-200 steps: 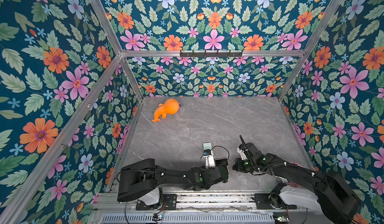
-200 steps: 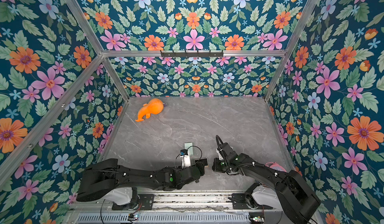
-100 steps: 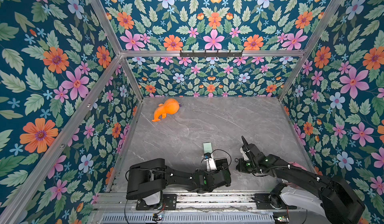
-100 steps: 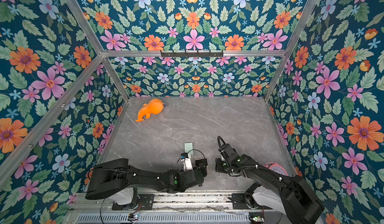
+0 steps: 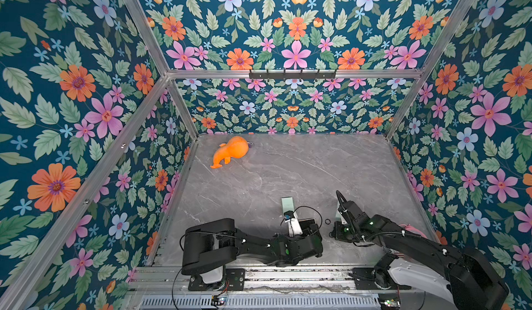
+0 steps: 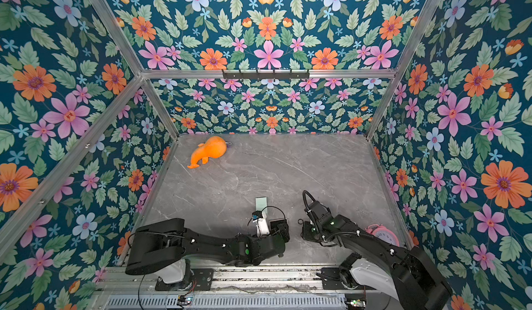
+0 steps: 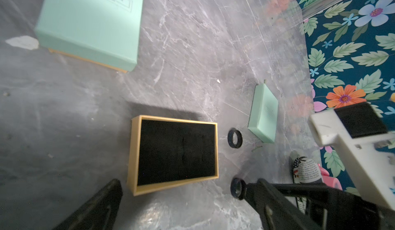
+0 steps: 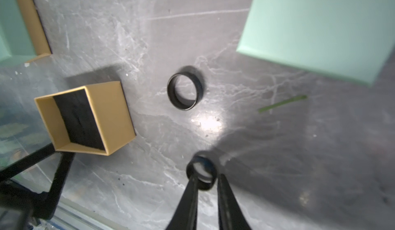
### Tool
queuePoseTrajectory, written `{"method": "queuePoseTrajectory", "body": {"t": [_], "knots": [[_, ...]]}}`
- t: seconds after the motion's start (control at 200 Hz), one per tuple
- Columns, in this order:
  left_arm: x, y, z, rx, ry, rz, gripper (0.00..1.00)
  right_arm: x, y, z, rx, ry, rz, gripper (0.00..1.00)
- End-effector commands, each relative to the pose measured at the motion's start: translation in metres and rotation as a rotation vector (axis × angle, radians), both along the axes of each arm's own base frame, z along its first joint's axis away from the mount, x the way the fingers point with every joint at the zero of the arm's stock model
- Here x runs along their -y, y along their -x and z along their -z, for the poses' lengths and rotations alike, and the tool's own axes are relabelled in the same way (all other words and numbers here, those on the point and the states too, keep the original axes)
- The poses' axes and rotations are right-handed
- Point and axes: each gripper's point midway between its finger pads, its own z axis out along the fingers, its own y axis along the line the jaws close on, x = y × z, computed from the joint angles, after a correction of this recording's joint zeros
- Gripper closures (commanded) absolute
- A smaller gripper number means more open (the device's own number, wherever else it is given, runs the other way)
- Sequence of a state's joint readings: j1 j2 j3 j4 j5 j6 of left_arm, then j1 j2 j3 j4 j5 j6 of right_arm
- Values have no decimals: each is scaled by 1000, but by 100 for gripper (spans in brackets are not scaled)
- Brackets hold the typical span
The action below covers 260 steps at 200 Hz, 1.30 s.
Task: Take the rings out of the lift-off lid box
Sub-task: Place the ring at the center of the board, then adjust the jewelry box at the center of the board.
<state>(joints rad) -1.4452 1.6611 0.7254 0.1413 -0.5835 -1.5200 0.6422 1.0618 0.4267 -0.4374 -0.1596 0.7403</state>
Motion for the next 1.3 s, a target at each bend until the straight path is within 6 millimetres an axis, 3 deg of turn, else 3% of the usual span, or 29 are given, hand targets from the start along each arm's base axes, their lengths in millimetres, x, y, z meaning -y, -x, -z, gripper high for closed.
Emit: {"method": "queuePoseTrajectory", "body": {"t": [0.0,0.39,0.73,0.89,1.09,1.295], "knots": [[0,-7,-3,13,20,-33,1,6,2,1,-8,25,22,77],[4,-24,-1,7,51,-63,1,9,-3,-23,67,14,21,65],[11,-49,-2,1,64,-58,0,2,-1,-26,77,-28,-21,60],[-5,-57,-14,33,51,-92,1,-3,-1,-31,100,-65,-45,58],[-28,-44,-28,40,70,-119,1,10,-7,-29,119,10,7,53],[-13,-18,-28,5,125,-97,1,20,-24,-33,122,118,44,28]]}}
